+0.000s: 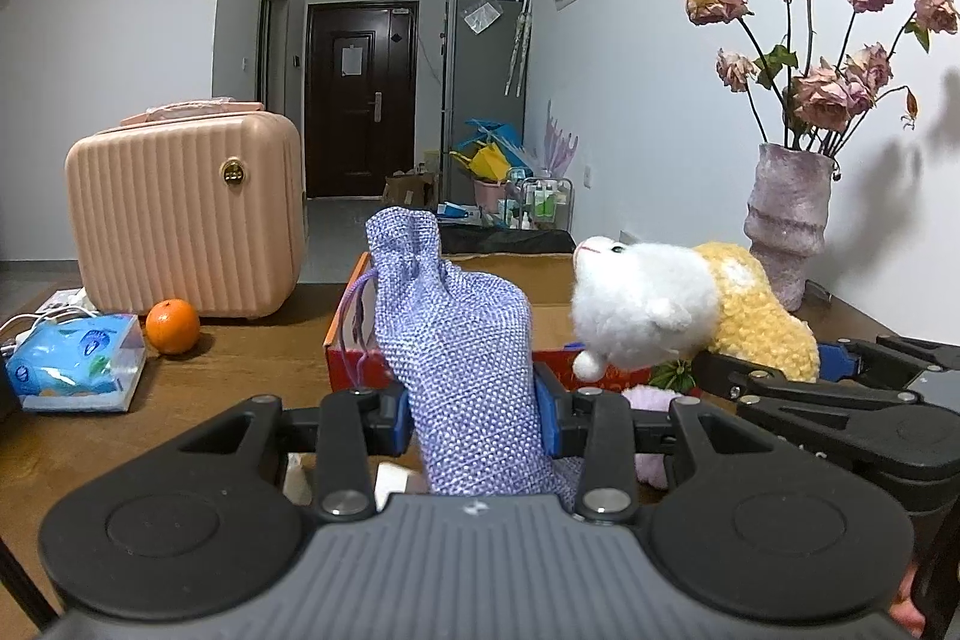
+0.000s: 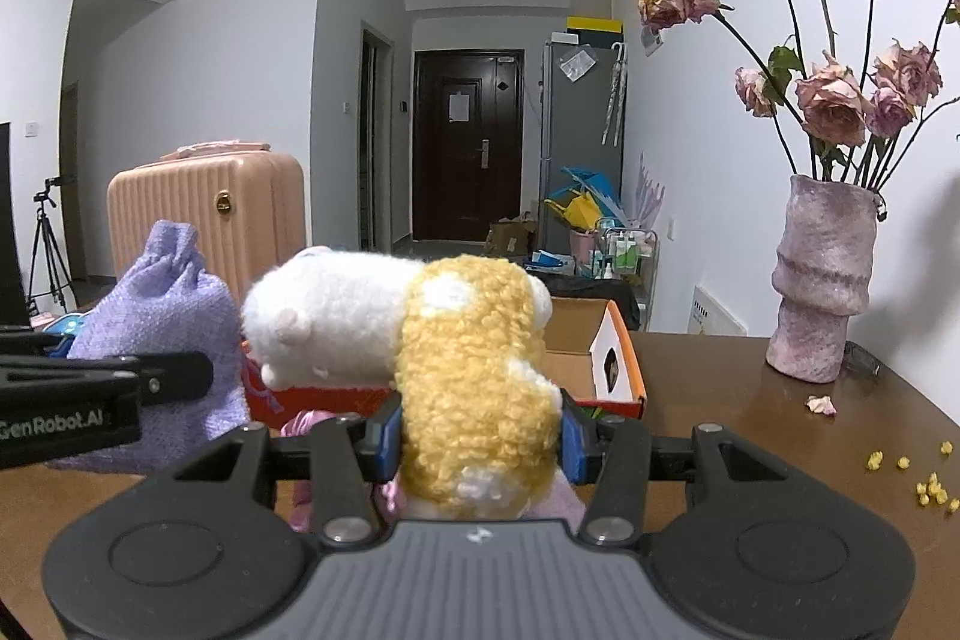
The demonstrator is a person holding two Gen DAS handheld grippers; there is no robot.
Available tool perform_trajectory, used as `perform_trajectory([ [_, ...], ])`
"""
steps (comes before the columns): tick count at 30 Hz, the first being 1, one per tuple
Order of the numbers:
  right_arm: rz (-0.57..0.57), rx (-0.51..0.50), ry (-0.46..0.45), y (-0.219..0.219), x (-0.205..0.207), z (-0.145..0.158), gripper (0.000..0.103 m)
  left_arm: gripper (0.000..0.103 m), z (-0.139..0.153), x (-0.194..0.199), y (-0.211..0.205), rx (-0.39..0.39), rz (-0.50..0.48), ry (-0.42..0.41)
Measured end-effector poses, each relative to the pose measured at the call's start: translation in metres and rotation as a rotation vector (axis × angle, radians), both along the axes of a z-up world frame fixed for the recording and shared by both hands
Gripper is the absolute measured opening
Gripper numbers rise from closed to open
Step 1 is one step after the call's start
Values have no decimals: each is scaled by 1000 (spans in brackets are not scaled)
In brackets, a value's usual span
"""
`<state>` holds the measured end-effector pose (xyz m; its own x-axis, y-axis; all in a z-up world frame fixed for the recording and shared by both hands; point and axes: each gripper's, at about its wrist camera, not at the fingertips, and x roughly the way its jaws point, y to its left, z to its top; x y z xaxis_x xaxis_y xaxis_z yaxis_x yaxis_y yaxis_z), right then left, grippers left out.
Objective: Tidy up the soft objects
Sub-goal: 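Carry the plush and pouch over the cardboard box with both tools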
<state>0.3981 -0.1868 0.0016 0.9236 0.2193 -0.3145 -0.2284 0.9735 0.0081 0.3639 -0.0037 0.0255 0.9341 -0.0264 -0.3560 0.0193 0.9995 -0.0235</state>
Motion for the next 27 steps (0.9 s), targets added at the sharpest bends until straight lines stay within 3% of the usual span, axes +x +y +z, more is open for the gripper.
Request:
perform_trajectory([
  [27, -63, 7, 22, 25, 97, 13, 48, 39, 15, 93, 16, -44, 46, -31],
])
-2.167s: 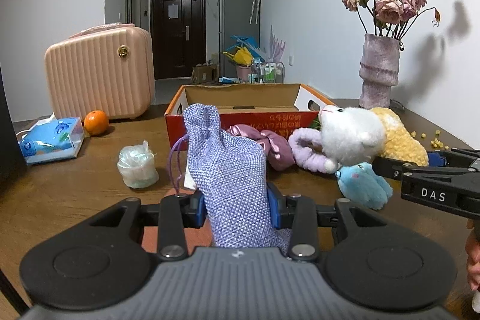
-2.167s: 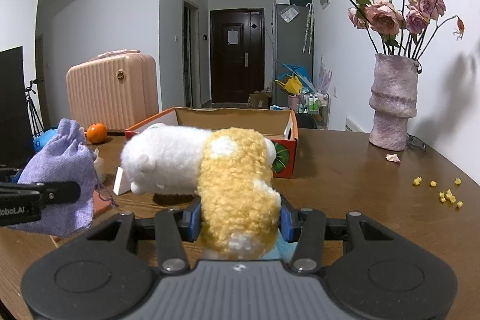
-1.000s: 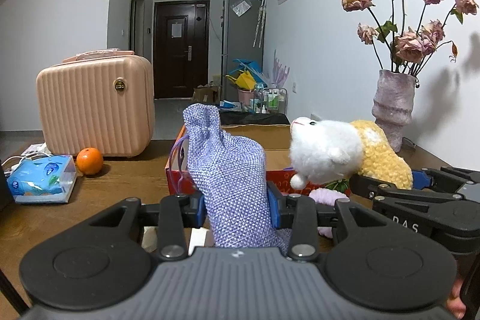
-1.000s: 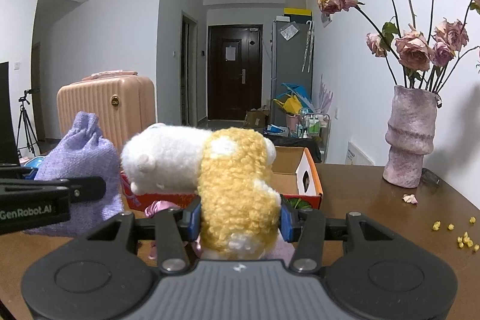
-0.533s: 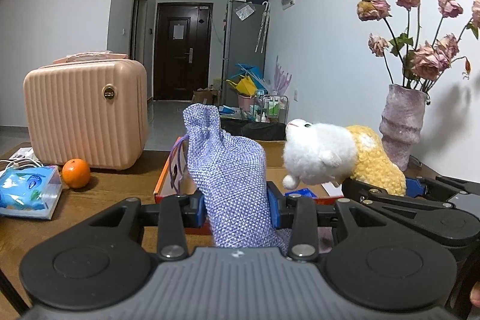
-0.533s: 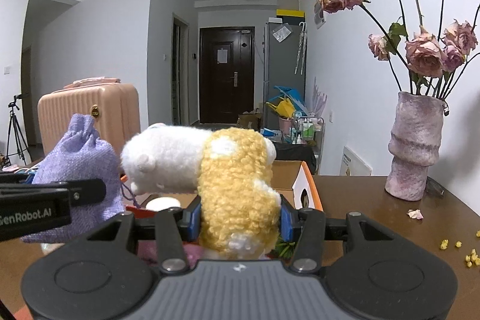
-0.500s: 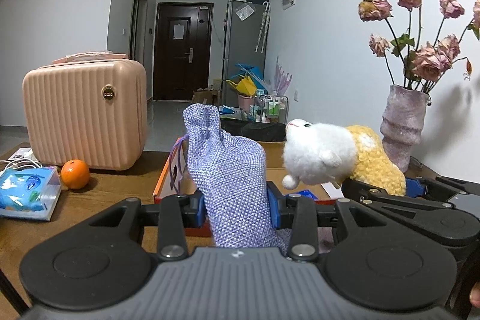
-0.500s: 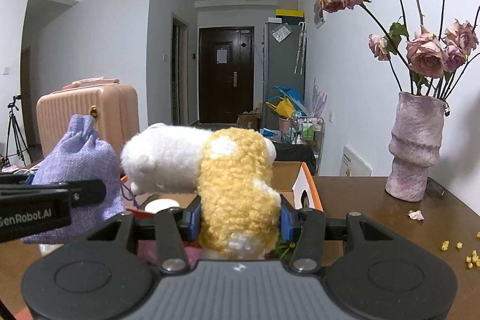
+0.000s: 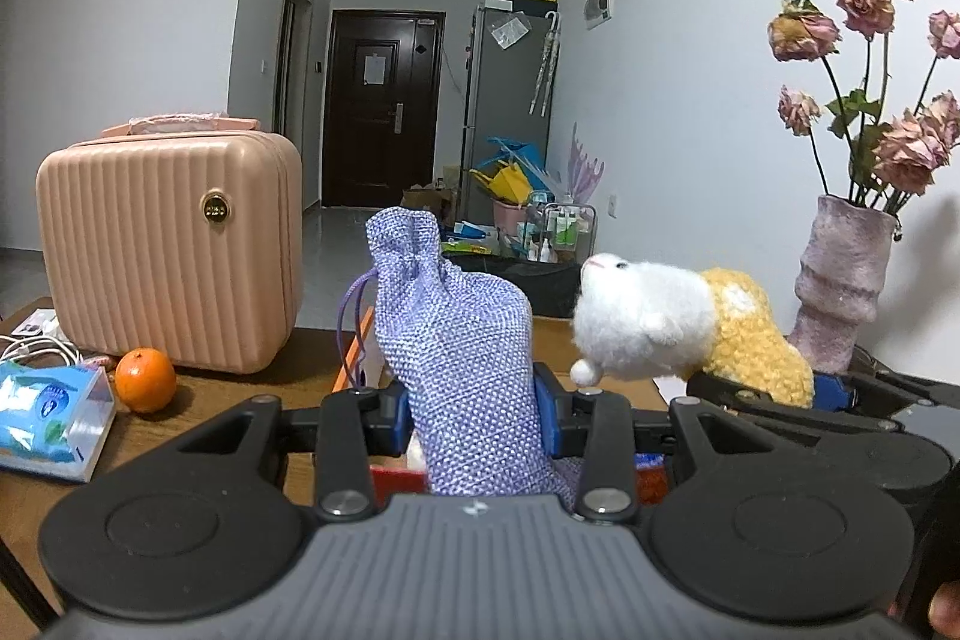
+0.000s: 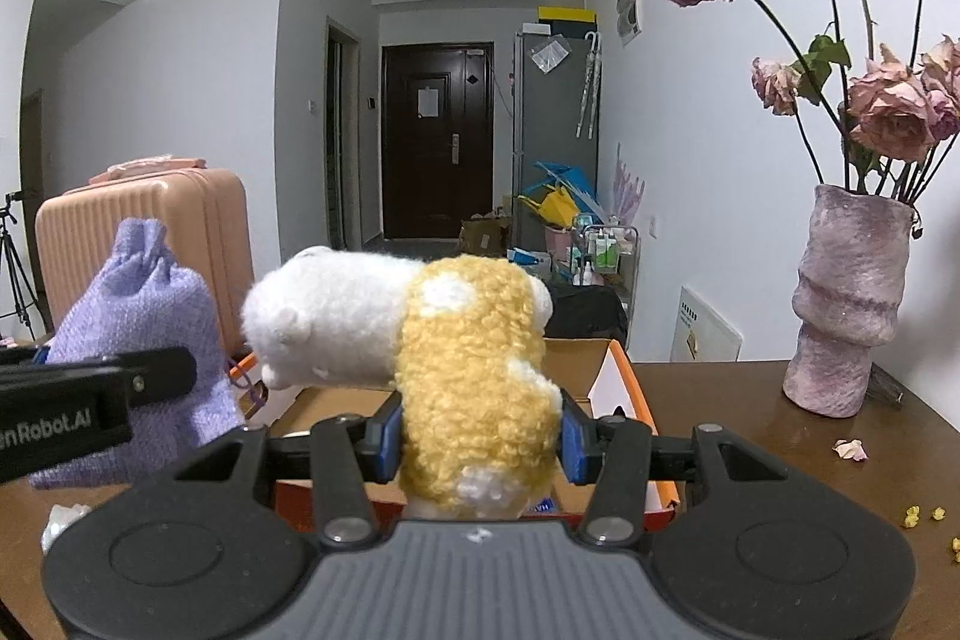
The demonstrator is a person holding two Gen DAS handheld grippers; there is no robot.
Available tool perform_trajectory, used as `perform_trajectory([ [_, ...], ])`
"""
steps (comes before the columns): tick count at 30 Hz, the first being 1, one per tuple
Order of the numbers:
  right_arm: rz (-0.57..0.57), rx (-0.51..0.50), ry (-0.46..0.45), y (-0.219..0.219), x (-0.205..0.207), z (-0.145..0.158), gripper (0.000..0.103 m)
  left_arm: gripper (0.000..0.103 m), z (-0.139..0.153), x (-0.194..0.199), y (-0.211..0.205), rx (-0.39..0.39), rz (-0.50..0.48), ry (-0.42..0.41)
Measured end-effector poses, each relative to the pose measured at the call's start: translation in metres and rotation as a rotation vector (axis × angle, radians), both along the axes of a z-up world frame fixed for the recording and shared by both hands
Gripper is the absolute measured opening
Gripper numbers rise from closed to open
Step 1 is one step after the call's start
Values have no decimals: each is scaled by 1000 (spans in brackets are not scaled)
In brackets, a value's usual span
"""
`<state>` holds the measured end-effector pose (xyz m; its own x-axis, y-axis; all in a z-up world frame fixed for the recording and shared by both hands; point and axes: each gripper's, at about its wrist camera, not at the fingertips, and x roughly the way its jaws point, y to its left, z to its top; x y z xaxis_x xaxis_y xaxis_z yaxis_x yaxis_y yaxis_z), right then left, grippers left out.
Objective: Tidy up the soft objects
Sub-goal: 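Carry the plush and pouch over the cardboard box with both tools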
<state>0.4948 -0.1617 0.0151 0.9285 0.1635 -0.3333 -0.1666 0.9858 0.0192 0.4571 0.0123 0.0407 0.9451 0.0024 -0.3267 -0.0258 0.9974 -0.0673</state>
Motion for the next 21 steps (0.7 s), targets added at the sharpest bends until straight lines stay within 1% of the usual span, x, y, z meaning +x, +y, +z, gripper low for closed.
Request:
perform_trajectory([
  [12, -28, -21, 23, 18, 30, 3, 48, 39, 2, 37, 7, -13, 1, 7],
  [21, -69, -3, 46, 17, 59, 8, 48, 39, 1, 63, 8, -17, 3, 17],
])
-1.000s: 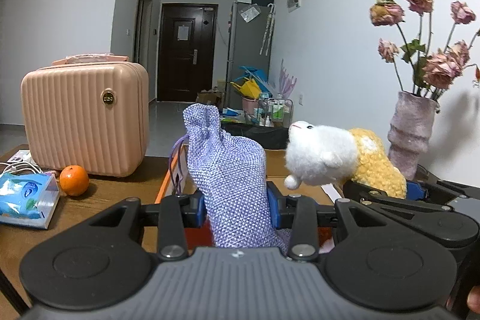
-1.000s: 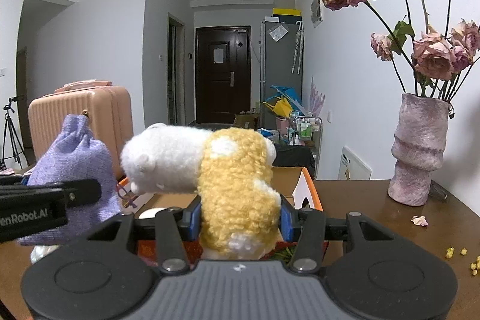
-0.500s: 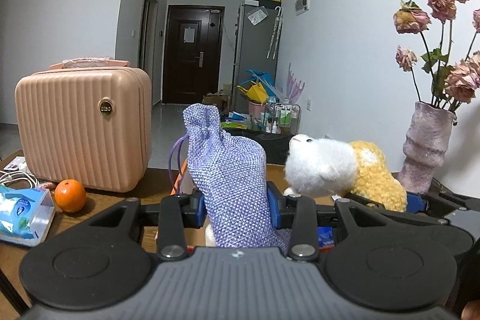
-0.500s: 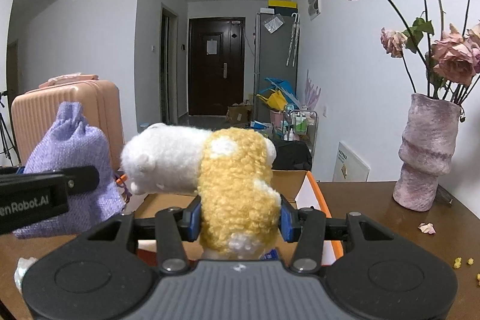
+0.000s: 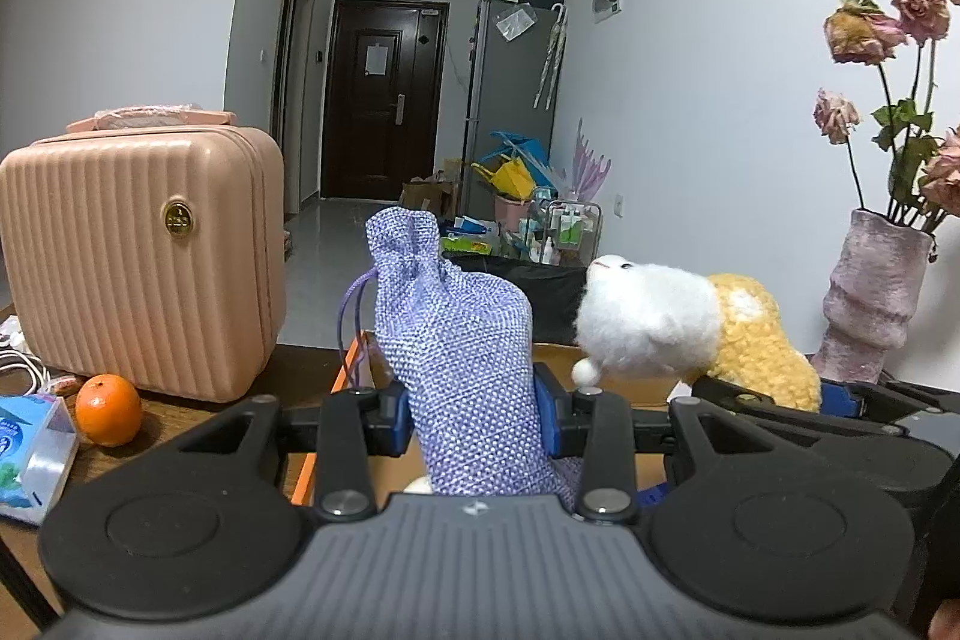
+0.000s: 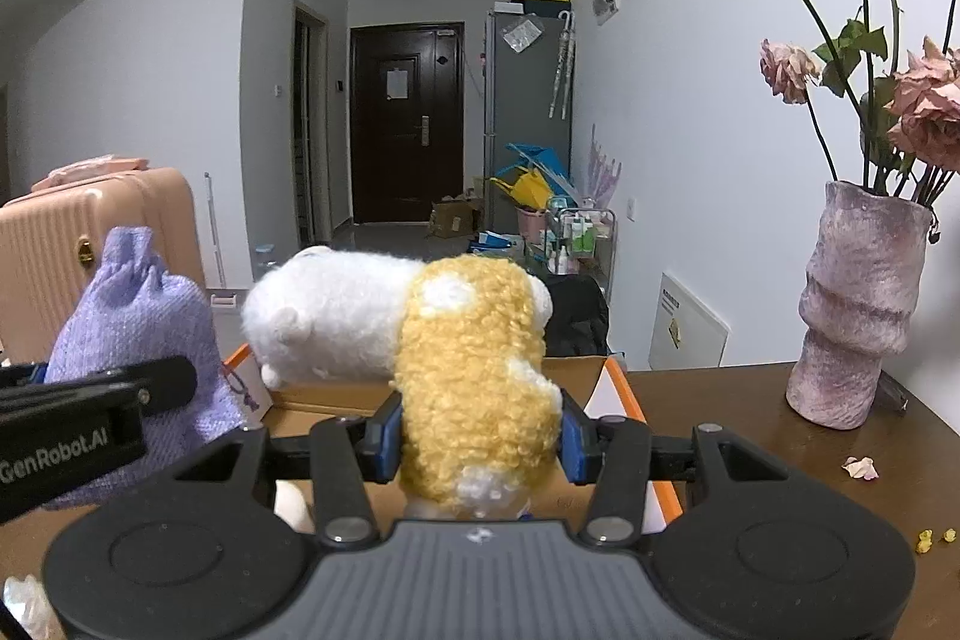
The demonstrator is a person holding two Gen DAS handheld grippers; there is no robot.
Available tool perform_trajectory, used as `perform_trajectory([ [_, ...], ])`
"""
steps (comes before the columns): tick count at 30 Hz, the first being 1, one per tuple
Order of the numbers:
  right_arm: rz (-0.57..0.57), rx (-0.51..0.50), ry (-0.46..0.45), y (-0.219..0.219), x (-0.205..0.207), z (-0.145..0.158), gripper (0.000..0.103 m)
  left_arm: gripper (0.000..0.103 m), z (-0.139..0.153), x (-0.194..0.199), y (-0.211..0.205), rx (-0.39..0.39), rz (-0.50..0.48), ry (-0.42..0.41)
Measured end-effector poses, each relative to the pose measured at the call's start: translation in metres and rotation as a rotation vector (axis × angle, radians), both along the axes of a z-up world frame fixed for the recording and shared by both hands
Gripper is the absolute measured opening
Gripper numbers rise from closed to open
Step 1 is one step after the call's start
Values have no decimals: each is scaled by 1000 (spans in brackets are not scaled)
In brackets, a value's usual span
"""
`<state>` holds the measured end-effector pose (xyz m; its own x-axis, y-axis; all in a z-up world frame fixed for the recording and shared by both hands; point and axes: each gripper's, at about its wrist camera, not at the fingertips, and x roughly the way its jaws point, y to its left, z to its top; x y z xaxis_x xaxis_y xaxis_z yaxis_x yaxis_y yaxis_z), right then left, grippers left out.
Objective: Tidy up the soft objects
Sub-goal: 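Carry the plush and pouch over the cardboard box with both tools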
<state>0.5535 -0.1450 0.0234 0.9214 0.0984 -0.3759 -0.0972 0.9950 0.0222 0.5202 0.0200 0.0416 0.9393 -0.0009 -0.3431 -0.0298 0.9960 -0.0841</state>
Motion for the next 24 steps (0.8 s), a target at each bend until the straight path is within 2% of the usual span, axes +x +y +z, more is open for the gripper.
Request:
perform_trajectory([
  [11, -49, 19, 58, -6, 30, -6, 48, 39, -9, 36, 0, 4, 10, 29],
  [24, -65, 14, 125, -4, 53, -36, 48, 39, -33, 73, 1, 6, 27, 122],
])
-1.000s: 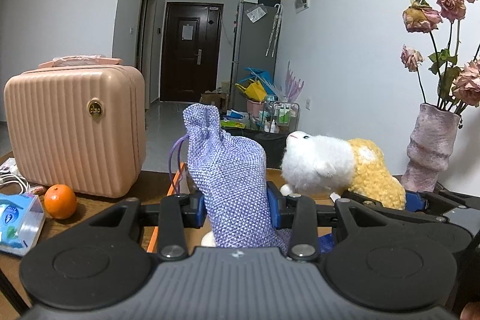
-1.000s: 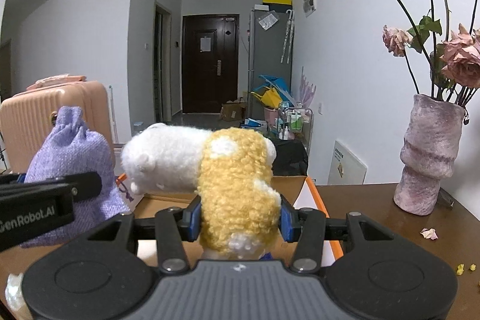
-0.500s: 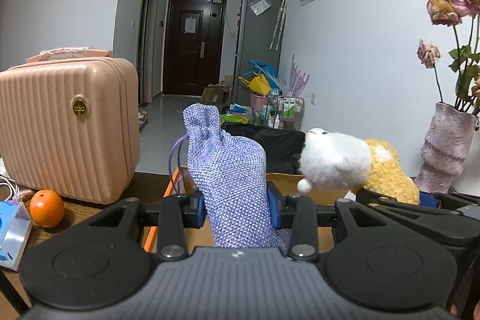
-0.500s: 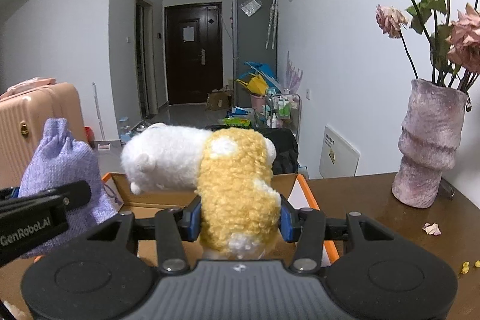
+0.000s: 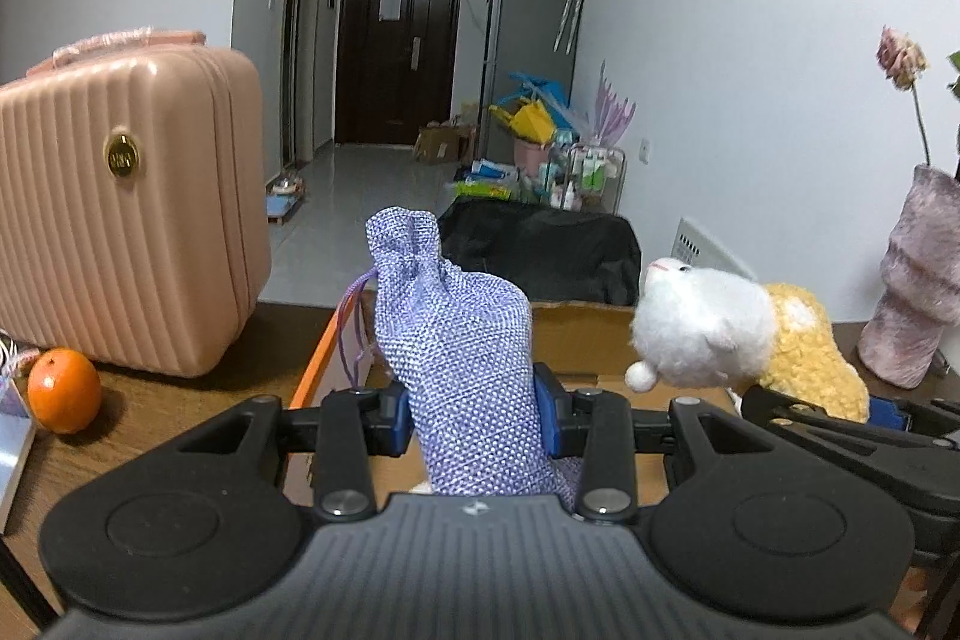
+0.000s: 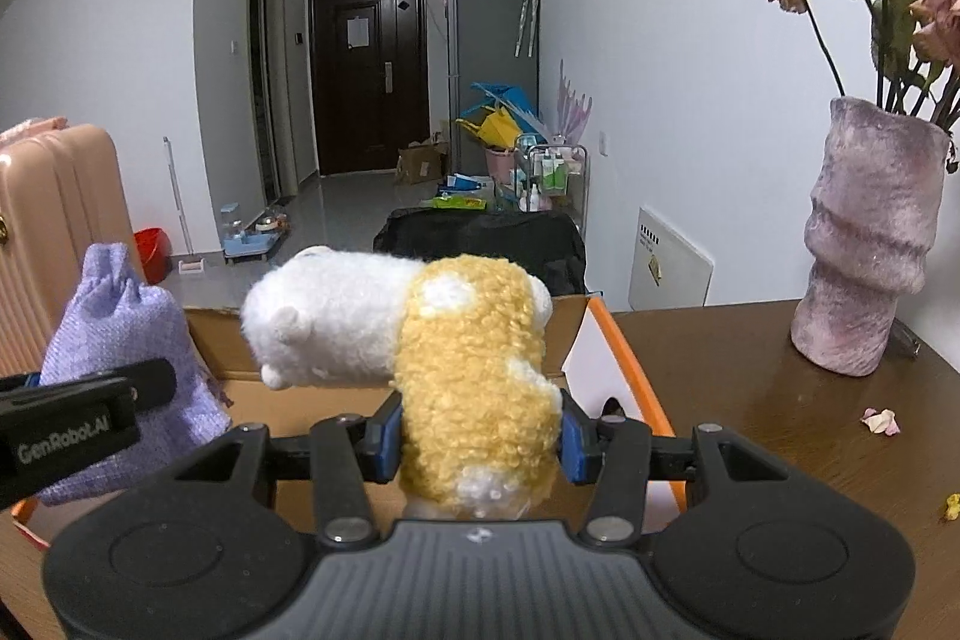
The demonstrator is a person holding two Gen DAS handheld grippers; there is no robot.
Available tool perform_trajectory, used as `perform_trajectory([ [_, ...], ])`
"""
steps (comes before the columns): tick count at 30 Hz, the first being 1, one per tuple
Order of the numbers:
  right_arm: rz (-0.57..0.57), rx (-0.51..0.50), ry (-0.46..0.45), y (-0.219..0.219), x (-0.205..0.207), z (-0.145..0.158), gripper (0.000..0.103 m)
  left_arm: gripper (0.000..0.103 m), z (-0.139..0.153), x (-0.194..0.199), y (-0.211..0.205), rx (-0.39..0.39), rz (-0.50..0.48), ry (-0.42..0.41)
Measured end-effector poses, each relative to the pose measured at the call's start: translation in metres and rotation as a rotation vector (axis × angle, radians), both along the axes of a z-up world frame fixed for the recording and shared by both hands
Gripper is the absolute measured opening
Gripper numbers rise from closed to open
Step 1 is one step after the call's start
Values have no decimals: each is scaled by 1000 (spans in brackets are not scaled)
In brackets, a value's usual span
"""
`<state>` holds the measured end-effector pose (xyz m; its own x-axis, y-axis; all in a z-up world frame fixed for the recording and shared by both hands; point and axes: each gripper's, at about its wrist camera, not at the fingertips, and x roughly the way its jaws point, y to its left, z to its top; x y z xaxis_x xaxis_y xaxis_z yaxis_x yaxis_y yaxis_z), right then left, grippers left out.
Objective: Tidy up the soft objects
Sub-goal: 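Carry the plush and pouch over the cardboard box with both tools, then open both tools to drop the plush and pouch into the box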
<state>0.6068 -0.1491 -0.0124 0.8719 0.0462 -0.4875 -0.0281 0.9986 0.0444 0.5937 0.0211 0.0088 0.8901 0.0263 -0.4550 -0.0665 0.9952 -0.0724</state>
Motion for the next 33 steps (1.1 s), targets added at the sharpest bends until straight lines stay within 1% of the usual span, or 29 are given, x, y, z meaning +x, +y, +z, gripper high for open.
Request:
perform_trajectory([
  [6, -9, -18, 26, 2, 6, -11, 48, 39, -12, 8, -1, 12, 4, 38],
  [12, -15, -28, 50, 5, 10, -17, 48, 39, -19, 13, -3, 20, -2, 57],
  [16, -12, -21, 72, 4, 13, -19, 53, 41, -21, 15, -3, 21, -9, 70],
  [17, -12, -16, 77, 2, 13, -19, 54, 43, -21, 15, -2, 20, -6, 69],
  [19, -21, -9, 86, 0, 14, -20, 57, 54, -18, 16, -1, 20, 2, 60],
  [20, -21, -6, 94, 0, 15, -20, 60, 61, -17, 15, 0, 14, 3, 58],
  [22, -29, -4, 100, -2, 16, -22, 70, 62, -17, 13, 1, 16, 21, 53],
  [23, -35, -4, 100, -3, 16, -22, 73, 71, -17, 12, 1, 21, 29, 51],
  [24, -37, -1, 100, -4, 16, -22, 80, 82, -17, 12, 2, 17, 31, 54],
  [25, -40, 2, 100, -5, 15, -22, 87, 84, -17, 12, 3, 10, 39, 58],
  [26, -44, 4, 98, -5, 16, -22, 90, 88, -17, 12, 4, 12, 58, 57],
  [27, -49, 5, 98, -6, 16, -22, 93, 97, -17, 10, 4, 22, 79, 47],
  [28, -50, 5, 99, -7, 16, -23, 96, 101, -16, 9, 4, 29, 93, 38],
  [30, -50, 10, 107, -8, 17, -24, 100, 103, -14, 8, 7, 20, 116, 28],
  [33, -49, 11, 108, -7, 16, -23, 101, 103, -12, 8, 9, 30, 133, 19],
])
